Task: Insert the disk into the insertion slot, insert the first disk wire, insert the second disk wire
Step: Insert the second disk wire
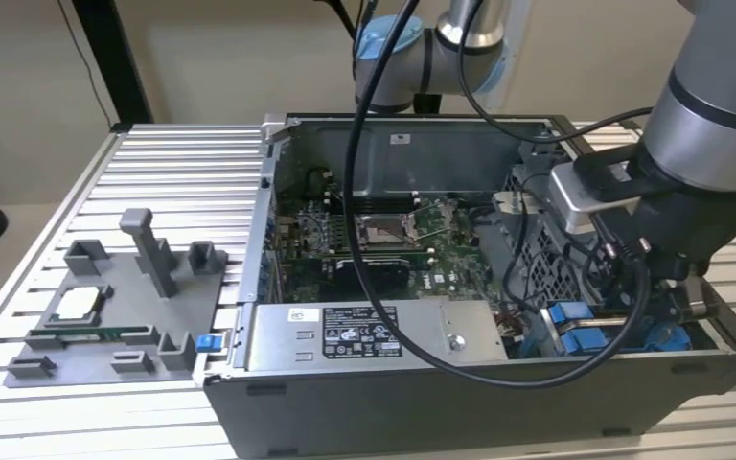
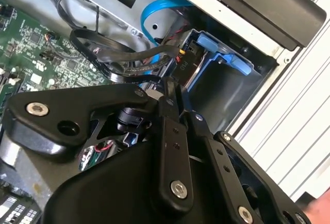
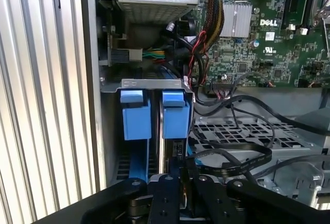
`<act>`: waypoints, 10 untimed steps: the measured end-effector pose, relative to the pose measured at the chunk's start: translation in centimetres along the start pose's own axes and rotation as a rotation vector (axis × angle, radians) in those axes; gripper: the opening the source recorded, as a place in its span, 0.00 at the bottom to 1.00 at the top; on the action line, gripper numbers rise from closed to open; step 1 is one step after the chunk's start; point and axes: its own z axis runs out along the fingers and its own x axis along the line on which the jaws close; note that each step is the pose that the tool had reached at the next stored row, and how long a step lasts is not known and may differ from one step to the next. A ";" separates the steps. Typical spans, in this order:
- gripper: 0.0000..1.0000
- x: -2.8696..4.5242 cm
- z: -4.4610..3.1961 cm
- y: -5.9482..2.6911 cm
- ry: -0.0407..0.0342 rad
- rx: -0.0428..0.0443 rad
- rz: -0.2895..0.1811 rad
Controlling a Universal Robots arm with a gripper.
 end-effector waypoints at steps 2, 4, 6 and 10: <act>0.00 -0.02 0.06 0.01 -0.0001 0.0001 0.001; 0.00 -0.06 0.08 0.03 0.0001 0.0002 0.001; 0.00 -0.07 0.10 0.03 0.0003 0.0002 0.001; 0.00 -0.08 0.18 0.02 0.0003 0.0003 0.001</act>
